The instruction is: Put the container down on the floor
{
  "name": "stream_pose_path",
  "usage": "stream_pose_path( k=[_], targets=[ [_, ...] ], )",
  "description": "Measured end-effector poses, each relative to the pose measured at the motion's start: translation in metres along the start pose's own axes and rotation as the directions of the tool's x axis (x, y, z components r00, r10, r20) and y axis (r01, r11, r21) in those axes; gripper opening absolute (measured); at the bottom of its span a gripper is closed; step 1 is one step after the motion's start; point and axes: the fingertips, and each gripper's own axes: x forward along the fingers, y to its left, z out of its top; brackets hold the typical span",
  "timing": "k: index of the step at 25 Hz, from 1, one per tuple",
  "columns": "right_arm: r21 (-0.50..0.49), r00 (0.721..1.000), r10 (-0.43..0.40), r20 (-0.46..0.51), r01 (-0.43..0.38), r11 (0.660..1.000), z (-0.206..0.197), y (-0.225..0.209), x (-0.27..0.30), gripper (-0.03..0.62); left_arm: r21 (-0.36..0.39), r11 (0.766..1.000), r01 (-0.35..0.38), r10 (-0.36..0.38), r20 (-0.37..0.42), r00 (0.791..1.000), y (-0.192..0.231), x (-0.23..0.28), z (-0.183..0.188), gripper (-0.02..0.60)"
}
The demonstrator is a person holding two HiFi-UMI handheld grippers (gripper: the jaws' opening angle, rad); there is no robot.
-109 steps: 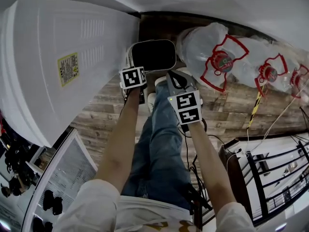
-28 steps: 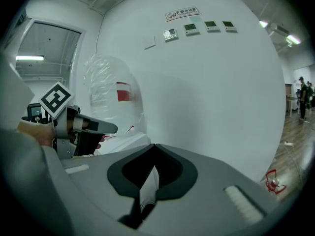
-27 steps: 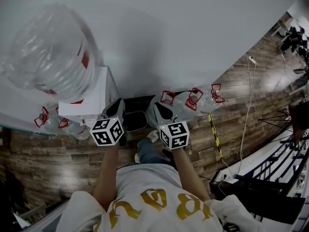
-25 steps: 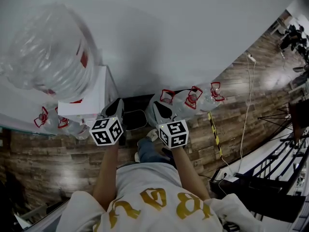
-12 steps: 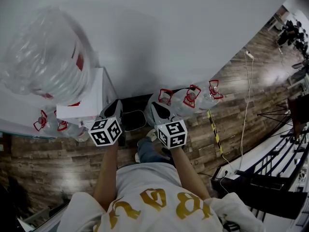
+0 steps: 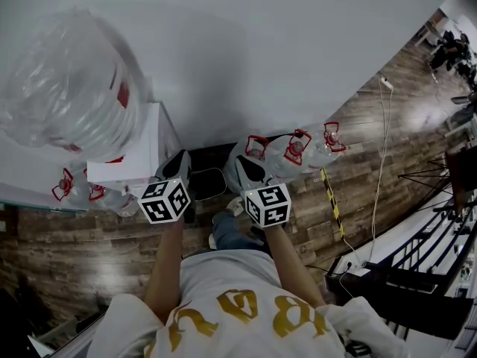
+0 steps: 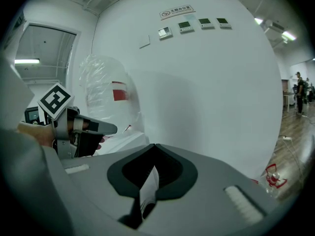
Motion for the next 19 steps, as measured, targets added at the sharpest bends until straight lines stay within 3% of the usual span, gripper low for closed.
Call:
stream_pose_path(
  k=[19],
  targets=[
    [0.004,1.000,0.008,-0.025,-0.008,1.000,-0.007,-0.007,0.007,0.026,-0.002,1.000,0.002,-0.002,-0.031,1.000,-0.001,0.013,-0.009,0.000]
  ],
)
